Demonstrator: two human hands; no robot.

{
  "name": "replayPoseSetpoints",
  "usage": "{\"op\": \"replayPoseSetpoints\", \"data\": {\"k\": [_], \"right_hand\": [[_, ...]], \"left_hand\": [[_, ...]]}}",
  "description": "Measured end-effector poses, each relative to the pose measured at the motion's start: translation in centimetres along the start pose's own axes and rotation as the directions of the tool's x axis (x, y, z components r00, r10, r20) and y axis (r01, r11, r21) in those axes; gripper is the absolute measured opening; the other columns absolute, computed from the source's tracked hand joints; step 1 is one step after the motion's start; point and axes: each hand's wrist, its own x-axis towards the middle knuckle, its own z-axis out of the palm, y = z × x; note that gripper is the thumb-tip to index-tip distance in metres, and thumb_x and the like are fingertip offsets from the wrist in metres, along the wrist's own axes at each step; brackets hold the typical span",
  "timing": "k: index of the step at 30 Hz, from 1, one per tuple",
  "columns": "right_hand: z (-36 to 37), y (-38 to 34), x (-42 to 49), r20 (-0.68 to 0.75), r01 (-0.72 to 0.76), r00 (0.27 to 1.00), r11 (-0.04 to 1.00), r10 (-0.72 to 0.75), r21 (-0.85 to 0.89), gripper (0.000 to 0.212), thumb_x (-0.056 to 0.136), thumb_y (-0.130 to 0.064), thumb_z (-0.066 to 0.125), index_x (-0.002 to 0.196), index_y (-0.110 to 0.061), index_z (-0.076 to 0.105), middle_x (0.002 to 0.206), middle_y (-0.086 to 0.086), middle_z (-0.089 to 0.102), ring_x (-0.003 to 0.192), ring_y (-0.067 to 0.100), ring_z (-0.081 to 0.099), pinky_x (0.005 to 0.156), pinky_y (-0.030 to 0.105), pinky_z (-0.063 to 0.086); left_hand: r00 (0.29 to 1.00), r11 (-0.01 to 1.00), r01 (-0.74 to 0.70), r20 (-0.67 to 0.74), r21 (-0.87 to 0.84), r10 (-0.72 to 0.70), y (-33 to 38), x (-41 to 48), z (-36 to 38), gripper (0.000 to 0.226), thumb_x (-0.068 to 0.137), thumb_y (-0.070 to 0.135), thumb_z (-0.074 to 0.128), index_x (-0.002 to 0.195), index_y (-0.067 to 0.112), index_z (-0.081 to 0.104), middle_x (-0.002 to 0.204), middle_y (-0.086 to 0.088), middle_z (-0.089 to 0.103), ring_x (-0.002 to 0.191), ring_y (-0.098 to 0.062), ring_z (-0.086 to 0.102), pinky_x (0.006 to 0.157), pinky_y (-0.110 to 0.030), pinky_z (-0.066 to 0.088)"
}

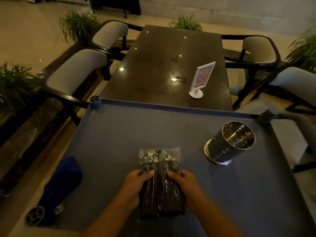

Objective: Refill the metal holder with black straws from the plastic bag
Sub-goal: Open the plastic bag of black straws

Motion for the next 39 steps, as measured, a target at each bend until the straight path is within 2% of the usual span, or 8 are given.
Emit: {"op": "replayPoseSetpoints", "data": {"k": [6,17,20,24,29,32,36,39], "right_hand": [[-1.3,-1.5,-1.7,0.052,0.036,0.998,0.986,-0.045,0.162,0.034,0.08,-0.01,0.073,0.113,-0.008,0.061,0.096,0.015,0.076,0.089,0.032,0.074,0.076,0.045,0.06],[-3.0,-5.2,-5.0,0.067,0.18,0.977,0.952,-0.202,0.246,0.05,0.07,-0.015,0.076,0.117,-0.006,0.06,0.105,0.017,0.074,0.096,0.035,0.072,0.078,0.046,0.058],[-3.3,-6.4,-6.1,0.069,0.234,0.964,0.945,-0.256,0.231,0.047,0.072,-0.015,0.076,0.116,-0.01,0.061,0.106,0.013,0.075,0.097,0.032,0.072,0.078,0.044,0.059],[-3.8,-8.1,-7.5,0.052,0.326,0.939,0.93,-0.339,0.171,0.035,0.076,-0.013,0.073,0.109,-0.008,0.065,0.101,0.013,0.076,0.091,0.029,0.074,0.068,0.03,0.06],[-4.1,-9.4,-8.5,0.02,0.369,0.926,0.917,-0.376,0.15,0.026,0.083,-0.01,0.069,0.108,-0.01,0.066,0.1,0.011,0.076,0.092,0.028,0.074,0.072,0.035,0.061],[-4.0,-9.7,-8.9,-0.002,0.385,0.922,0.919,-0.386,0.089,0.022,0.086,-0.011,0.067,0.108,-0.011,0.065,0.099,0.01,0.076,0.091,0.026,0.074,0.074,0.038,0.06],[-3.9,-10.1,-9.2,-0.029,0.409,0.912,0.91,-0.408,0.062,0.02,0.085,-0.01,0.068,0.105,-0.013,0.067,0.094,0.006,0.077,0.087,0.024,0.075,0.067,0.029,0.061],[-3.6,-10.4,-9.5,-0.009,0.442,0.897,0.897,-0.442,-0.015,0.024,0.084,-0.014,0.07,0.107,-0.02,0.067,0.099,0.003,0.077,0.092,0.021,0.074,0.073,0.031,0.06]], "left_hand": [[0.996,0.994,0.004,0.092,-0.107,0.006,0.9,-0.6,0.9,0.043,0.074,0.011,0.075,0.113,-0.006,0.065,0.1,-0.023,0.077,0.093,-0.04,0.074,0.07,-0.044,0.061],[0.955,0.975,-0.217,0.199,-0.038,0.22,3.8,-4.0,3.4,0.058,0.075,0.021,0.082,0.124,0.005,0.056,0.113,-0.019,0.073,0.104,-0.037,0.071,0.085,-0.049,0.06],[0.934,0.973,-0.228,0.272,-0.041,0.231,4.9,-5.2,4.1,0.062,0.071,0.024,0.082,0.124,0.003,0.058,0.118,-0.021,0.072,0.109,-0.038,0.069,0.091,-0.051,0.057],[0.903,0.978,-0.205,0.379,-0.033,0.202,5.9,-6.3,4.8,0.069,0.065,0.031,0.09,0.121,0.001,0.063,0.12,-0.023,0.07,0.113,-0.04,0.067,0.091,-0.05,0.057],[0.885,0.982,-0.187,0.428,-0.04,0.186,6.6,-7.0,6.0,0.078,0.055,0.026,0.096,0.122,0.006,0.062,0.119,-0.024,0.07,0.111,-0.043,0.067,0.088,-0.052,0.057],[0.888,0.974,-0.229,0.409,-0.007,0.211,6.9,-7.5,6.8,0.071,0.061,0.021,0.093,0.123,0.009,0.06,0.115,-0.02,0.073,0.107,-0.04,0.069,0.084,-0.05,0.059],[0.888,0.956,-0.293,0.376,0.014,0.266,7.4,-7.8,6.9,0.057,0.063,0.019,0.088,0.114,0.01,0.066,0.108,-0.02,0.075,0.101,-0.039,0.072,0.077,-0.046,0.061],[0.881,0.952,-0.305,0.381,0.008,0.279,8.0,-7.9,6.5,0.045,0.061,0.02,0.088,0.103,0.013,0.073,0.104,-0.018,0.076,0.097,-0.038,0.073,0.072,-0.042,0.062]]}}
